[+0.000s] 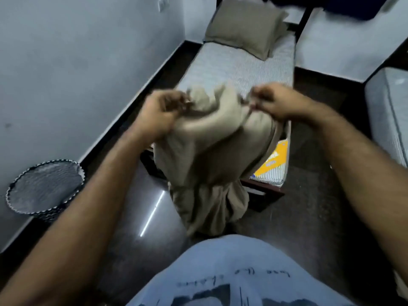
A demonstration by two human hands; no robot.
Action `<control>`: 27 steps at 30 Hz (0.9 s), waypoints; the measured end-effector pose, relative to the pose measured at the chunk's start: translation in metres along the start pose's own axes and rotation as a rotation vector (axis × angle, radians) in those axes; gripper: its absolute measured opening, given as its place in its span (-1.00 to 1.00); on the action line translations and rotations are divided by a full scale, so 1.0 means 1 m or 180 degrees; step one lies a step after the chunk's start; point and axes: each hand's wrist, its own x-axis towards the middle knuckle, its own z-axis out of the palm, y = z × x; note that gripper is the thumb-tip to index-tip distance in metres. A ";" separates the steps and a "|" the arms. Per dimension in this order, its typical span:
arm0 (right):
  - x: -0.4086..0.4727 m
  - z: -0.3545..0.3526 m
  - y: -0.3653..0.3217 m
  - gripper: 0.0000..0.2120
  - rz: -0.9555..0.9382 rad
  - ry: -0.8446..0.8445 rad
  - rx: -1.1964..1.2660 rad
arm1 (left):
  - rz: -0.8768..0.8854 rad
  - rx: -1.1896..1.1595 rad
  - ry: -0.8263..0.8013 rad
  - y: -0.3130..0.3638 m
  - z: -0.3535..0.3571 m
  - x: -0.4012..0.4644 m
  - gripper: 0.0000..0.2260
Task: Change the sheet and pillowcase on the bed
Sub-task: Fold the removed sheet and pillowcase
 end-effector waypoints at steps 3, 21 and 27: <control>-0.008 -0.002 0.011 -0.76 -0.0362 0.0477 0.0564 | 0.0200 -0.0558 0.0441 0.005 -0.008 -0.021 -0.70; -0.010 -0.017 0.016 -0.90 -0.0196 0.0535 0.1302 | 0.0452 -0.1776 0.0748 0.008 -0.022 -0.016 -0.86; 0.001 -0.040 0.024 -0.95 -0.0276 0.0798 0.0933 | 0.0455 -0.1868 0.0629 0.015 -0.013 0.006 -0.84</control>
